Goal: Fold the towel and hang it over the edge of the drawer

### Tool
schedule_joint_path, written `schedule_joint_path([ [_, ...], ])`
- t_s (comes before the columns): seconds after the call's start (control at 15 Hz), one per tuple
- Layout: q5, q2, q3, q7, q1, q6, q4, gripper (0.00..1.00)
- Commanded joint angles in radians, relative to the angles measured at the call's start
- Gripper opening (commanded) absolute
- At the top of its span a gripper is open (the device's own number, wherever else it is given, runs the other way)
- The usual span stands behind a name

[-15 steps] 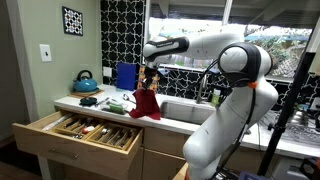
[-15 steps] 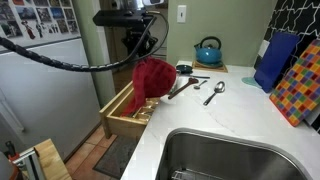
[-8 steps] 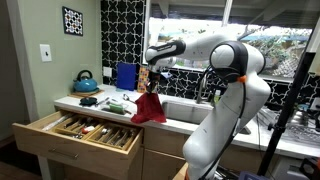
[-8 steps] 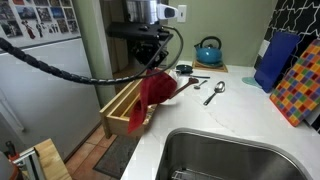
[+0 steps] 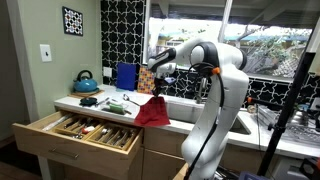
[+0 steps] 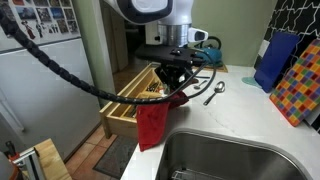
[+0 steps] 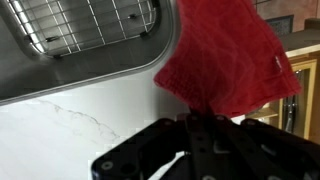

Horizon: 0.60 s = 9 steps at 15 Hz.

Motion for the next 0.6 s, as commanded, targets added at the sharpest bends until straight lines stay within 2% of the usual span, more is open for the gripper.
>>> schedule_joint_path([
  [0.0, -0.034, 0.112, 0.018, 0.067, -0.041, 0.103, 0.062, 0.01],
  [0.27, -0.077, 0.202, 0.029, 0.14, -0.068, 0.181, 0.107, 0.01],
  [0.53, -0.197, 0.286, 0.027, 0.311, -0.087, 0.182, 0.167, 0.01],
])
